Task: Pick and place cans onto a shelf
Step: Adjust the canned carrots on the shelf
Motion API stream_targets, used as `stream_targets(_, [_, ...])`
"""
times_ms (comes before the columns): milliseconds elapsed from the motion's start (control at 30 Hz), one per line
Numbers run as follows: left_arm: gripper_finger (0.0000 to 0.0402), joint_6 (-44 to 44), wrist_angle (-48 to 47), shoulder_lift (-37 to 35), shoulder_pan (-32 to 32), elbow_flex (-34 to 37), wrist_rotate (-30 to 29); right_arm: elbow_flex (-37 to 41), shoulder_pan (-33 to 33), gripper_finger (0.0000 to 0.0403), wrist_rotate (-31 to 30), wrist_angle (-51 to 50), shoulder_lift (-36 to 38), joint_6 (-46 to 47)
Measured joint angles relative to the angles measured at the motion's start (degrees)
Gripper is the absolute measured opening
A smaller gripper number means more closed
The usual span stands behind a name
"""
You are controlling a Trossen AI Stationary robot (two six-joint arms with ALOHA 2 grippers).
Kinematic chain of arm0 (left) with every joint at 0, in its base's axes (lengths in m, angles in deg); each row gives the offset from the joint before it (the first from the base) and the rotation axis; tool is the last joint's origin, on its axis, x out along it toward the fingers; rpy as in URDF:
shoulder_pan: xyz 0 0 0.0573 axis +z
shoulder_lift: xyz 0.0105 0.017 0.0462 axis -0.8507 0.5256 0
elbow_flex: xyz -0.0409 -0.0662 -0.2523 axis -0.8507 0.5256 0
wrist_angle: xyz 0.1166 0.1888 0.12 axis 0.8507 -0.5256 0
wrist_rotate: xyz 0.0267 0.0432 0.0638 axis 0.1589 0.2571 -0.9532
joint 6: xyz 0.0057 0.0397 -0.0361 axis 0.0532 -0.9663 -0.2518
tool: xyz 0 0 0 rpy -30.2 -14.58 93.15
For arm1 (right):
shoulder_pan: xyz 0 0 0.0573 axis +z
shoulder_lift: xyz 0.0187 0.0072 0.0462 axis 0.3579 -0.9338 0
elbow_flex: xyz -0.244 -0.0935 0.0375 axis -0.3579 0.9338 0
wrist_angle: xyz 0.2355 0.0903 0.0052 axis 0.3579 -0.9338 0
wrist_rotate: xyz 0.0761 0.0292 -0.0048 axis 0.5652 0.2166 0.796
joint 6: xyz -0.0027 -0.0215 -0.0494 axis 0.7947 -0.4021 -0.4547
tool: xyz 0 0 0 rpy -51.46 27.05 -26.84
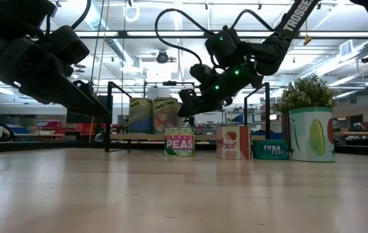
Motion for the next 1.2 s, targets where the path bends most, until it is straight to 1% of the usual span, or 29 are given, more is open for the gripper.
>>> stream_targets(133, [0.0389, 0.0, -0.11, 0.01, 0.0, 0.0, 0.0, 0.02, 0.69, 0.0348, -0.72, -0.68, 1.76, -2.2])
stream_targets(267, [0.0389, 0.02, -0.11, 0.02, 0.0, 0.0, 0.0, -0.06, 0.74, 0.0348, -3.24, -1.83, 3.91, -4.56])
stream_targets(367, [0.0389, 0.04, -0.11, 0.0, 0.0, -0.01, 0.0, -2.95, 0.76, 0.0348, -3.68, -10.19, 5.68, -4.49])
stream_targets(500, [0.0389, 0.0, 0.07, 0.0, 0.0, -0.01, 0.0, -10.68, 0.49, 0.0348, -3.68, -25.65, 6.01, -4.37])
stream_targets(633, [0.0389, 0.04, 0.06, 0.02, 0.0, 0.0, 0.0, -18.29, -2.23, 0.0348, -3.24, -35.76, 5.58, -4.33])
stream_targets(800, [0.0389, 0.0, 0.06, 0.01, 0.0, 0.0, 0.0, -22.33, -6.4, 0.0348, 0.39, -40.13, 5.56, -4.27])
stream_targets(967, [0.0389, -0.37, 0.18, 0.01, 0.0, 0.0, -0.02, -22.41, -10.57, 0.0348, 5.42, -43.41, 4.19, -2.96])
stream_targets(1200, [0.0389, -0.85, 1.25, 0.01, 0.25, 0.0, -0.04, -22.46, -12.55, 0.0348, 7.43, -43.12, 1.29, -2.36])
